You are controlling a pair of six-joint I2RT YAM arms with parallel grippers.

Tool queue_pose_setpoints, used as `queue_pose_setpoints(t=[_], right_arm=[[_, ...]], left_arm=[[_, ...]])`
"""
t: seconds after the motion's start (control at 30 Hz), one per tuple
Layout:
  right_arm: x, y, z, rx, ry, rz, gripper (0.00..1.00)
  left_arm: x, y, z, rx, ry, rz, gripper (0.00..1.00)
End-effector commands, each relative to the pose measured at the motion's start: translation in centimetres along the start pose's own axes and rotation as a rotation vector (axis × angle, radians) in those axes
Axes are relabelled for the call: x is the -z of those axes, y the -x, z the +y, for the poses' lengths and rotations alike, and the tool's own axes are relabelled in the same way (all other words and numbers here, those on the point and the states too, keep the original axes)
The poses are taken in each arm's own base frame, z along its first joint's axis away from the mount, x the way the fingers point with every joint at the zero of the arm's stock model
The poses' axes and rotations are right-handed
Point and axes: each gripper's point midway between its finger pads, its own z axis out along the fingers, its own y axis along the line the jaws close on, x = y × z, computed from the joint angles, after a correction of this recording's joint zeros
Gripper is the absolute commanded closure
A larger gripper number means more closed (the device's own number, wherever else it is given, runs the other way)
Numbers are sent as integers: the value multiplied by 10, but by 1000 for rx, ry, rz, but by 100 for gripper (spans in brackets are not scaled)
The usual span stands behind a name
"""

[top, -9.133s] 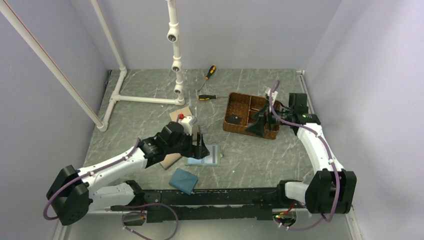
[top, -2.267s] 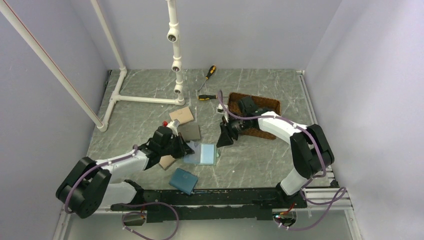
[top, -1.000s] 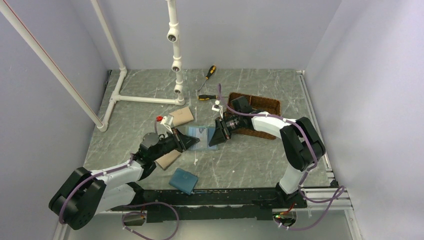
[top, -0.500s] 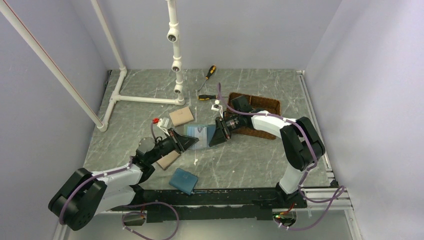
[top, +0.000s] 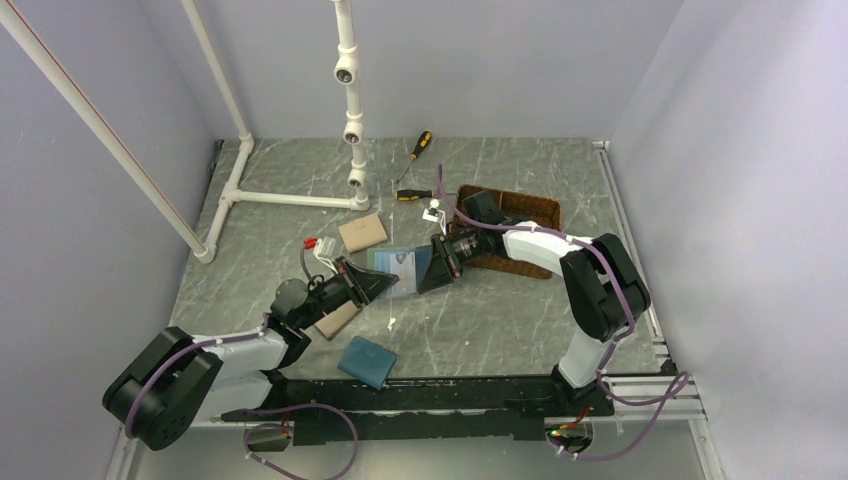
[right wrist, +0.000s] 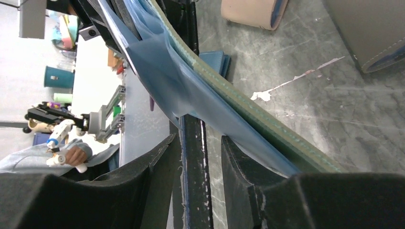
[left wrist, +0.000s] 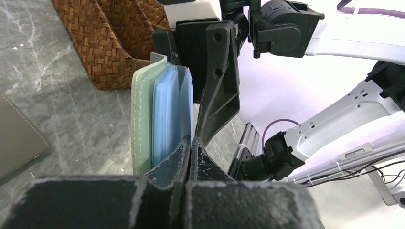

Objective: Take the credit cards out of the card holder
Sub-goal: Remove the credit card from the card holder.

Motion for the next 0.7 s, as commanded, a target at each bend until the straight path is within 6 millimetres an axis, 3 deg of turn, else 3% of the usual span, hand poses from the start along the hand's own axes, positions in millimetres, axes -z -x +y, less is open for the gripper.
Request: queue_pose_setpoints(t=[0.0,0.23,0.43,0.67], right_arm=[[3,18,16,59,76,-28,58],[6,21,30,79,131,-32,56],[6,24,29,69,116,-40,57],[8,27,26,64,92,-53,87]], left_arm=[[-4,12,-19,-24,-78,-53,100],[-8,8,-19,-12,-82,-45,100],[-14,3,-23,-3,-104,-27,100],[-14,1,-17,19,-86,-42,100]])
